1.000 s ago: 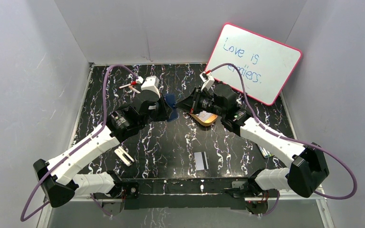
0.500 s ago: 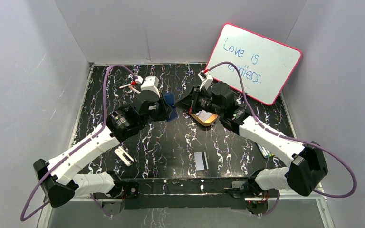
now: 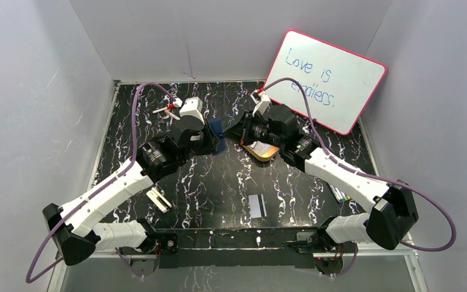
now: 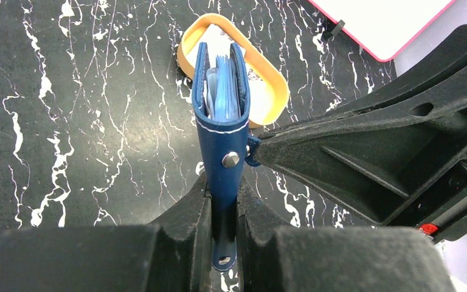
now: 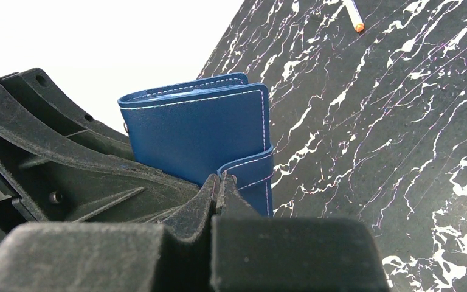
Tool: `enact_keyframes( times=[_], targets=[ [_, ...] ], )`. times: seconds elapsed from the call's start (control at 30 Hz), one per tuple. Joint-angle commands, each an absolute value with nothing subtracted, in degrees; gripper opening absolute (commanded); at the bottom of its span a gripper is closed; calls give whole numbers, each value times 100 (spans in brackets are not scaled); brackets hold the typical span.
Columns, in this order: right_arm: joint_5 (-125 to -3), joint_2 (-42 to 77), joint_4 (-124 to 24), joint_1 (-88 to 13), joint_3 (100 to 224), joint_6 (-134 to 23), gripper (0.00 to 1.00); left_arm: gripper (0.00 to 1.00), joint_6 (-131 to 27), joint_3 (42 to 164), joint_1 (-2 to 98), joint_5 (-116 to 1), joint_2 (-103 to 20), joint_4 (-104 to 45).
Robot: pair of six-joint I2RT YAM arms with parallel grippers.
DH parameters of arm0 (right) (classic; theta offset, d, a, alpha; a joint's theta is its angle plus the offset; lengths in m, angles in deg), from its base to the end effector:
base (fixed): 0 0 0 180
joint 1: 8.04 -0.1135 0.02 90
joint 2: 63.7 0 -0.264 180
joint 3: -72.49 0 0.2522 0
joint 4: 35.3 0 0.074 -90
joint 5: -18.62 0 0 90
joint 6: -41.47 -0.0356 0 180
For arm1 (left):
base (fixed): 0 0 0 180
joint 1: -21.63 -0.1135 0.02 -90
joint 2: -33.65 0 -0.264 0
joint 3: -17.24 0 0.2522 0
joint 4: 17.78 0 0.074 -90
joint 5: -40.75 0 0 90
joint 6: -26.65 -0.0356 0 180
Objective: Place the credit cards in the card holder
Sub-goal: Close the card holder.
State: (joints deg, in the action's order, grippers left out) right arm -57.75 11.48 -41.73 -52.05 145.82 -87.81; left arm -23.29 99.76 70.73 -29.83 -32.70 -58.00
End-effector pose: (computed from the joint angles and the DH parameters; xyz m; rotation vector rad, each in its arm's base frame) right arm 0.2186 0.2228 0.3449 -0.2714 1.8677 1.2467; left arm 0.1756 -0.1847 0.3817 -0.0642 2.0275 -0.6724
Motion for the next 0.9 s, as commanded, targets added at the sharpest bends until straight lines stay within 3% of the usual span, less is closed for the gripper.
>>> enact_keyframes(
  times=[0.0,0.87],
  targets=[
    [-5664,1163,-4060,-5319,14857,-8702,0,0,-2292,10137,7155,-2991,-3209,-5487],
    [-5523,1365,-3798,-5445,14857,-8896,0,0,-2169,9978,7172,-3463,-3144,-5116]
  ],
)
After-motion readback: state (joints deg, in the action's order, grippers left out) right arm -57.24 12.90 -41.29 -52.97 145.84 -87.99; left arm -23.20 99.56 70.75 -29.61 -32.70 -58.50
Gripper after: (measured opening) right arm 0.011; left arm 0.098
